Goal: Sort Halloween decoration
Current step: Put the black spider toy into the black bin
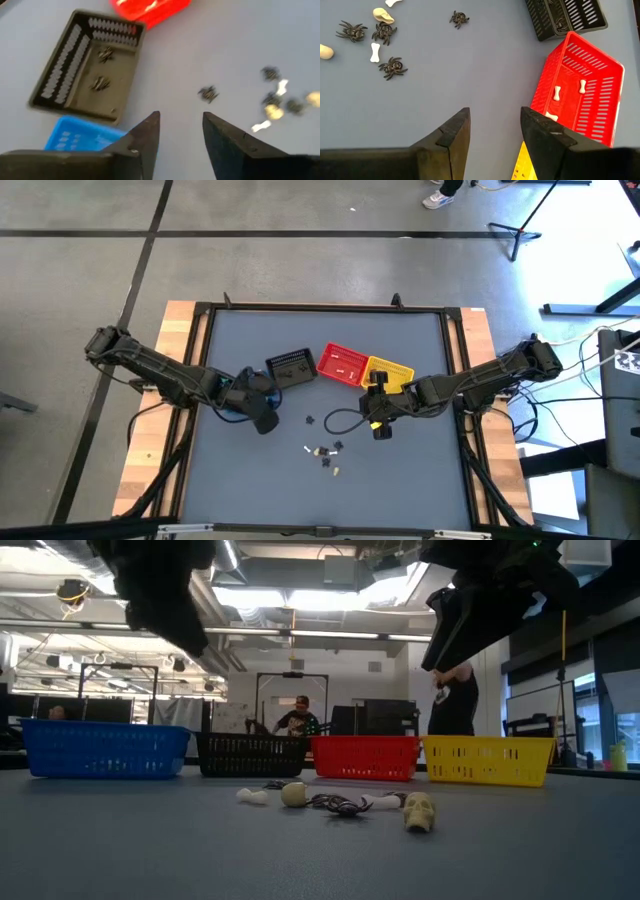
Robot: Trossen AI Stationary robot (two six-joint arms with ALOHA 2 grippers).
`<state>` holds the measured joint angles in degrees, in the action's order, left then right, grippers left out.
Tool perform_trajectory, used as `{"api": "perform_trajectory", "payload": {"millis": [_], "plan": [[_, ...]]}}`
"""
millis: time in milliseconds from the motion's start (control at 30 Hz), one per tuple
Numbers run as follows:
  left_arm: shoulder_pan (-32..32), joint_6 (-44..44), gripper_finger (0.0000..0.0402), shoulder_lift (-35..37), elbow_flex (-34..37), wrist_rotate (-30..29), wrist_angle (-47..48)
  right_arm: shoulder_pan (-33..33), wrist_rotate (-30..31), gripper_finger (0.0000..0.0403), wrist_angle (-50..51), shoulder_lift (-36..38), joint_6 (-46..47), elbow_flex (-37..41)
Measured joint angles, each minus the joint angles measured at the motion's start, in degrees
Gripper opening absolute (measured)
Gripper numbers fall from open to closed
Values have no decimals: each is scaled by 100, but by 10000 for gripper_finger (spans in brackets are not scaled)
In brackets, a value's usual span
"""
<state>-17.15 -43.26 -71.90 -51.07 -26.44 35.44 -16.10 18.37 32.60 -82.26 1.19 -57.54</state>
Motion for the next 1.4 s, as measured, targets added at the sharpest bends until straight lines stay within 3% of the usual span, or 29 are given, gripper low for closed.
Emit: {"api": "perform_trajectory", "payload": {"millis": [233,433,700,933,1100,1400], "plan": [[0,52,172,-430,-2,-463,-1422,-1,0,172,-7,0,0,0],[22,889,173,-1055,-2,-516,-2625,0,1,172,-18,0,0,0],[-110,2048,171,-1824,-2,834,-4408,0,-2,172,-18,0,-2,0],[-546,3287,152,-2565,-2,1267,-5815,0,0,172,-17,0,-1,0],[-766,3483,147,-3084,-2,1246,-6424,0,1,172,-18,0,-1,0],[-854,3490,147,-3759,-7,1240,-6520,0,-1,172,-18,0,-1,0]]}}
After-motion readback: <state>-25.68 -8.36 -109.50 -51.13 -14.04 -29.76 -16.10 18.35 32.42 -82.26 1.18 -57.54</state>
